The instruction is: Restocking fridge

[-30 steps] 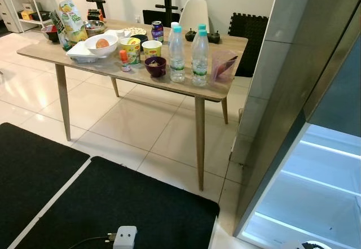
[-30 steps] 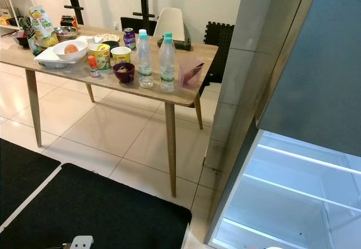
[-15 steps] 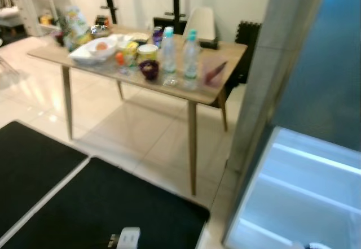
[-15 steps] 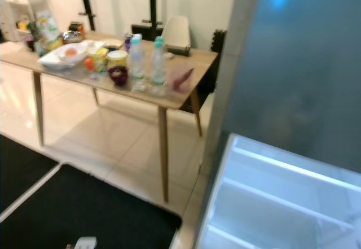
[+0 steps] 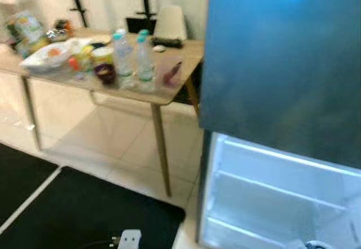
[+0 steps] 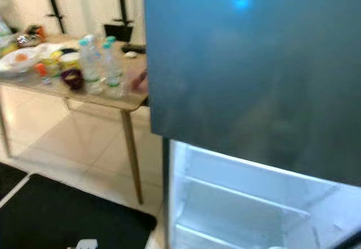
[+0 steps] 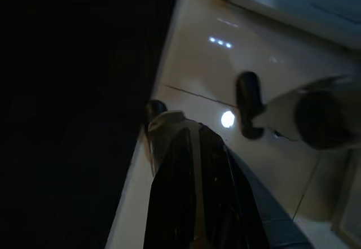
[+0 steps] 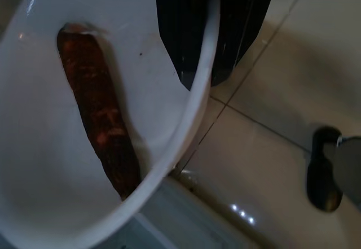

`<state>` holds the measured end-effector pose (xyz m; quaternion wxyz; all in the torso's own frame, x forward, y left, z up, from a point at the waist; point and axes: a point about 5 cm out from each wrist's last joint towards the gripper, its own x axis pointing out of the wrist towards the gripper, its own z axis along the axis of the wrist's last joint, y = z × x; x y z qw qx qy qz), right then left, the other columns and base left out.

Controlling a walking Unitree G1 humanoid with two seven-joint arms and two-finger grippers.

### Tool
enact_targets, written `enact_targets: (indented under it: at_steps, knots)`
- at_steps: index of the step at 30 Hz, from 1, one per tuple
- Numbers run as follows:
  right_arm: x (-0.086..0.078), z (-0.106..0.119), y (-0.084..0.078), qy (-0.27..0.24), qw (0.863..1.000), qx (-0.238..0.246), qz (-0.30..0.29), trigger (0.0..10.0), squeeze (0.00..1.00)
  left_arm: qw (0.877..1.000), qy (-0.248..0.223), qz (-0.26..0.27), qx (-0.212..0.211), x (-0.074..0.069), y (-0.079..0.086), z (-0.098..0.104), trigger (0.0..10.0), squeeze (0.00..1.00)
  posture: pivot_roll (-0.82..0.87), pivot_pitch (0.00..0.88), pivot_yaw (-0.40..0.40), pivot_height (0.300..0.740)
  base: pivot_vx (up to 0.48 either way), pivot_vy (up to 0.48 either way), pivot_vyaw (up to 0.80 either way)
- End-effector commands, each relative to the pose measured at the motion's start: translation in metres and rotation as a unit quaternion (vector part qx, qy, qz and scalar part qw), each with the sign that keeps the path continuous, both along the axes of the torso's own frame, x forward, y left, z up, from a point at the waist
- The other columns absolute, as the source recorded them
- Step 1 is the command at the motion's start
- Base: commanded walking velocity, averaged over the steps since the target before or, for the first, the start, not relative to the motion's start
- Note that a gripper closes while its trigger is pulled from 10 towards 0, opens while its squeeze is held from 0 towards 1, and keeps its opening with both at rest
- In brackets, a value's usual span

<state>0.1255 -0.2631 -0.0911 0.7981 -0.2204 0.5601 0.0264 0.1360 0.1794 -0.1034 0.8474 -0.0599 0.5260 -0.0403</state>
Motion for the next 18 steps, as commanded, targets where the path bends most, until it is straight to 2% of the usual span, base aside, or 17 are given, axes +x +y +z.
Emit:
enact_targets:
  at_steps: [1,8,18]
  knots:
    - [-0.005,0.000,-0.004,0.006,1.000,-0.006,-0.014,10.0,0.00,1.000,-0.005,0.001,0.012,0.003,0.008,0.002,10.0,0.00,-0.06,0.000,-0.037,0.740,0.000,0.000,-0.80]
    - [-0.001,0.001,-0.004,-0.003,1.000,-0.005,-0.012,10.0,0.00,1.000,-0.009,-0.001,0.010,0.005,0.008,0.003,10.0,0.00,-0.06,0.000,-0.036,0.740,0.000,0.000,-0.80]
    - [0.009,0.004,-0.003,-0.020,1.000,-0.004,-0.001,10.0,0.00,1.000,-0.025,-0.006,0.005,0.013,0.006,0.006,10.0,0.00,-0.06,0.000,-0.037,0.740,0.000,0.000,0.00]
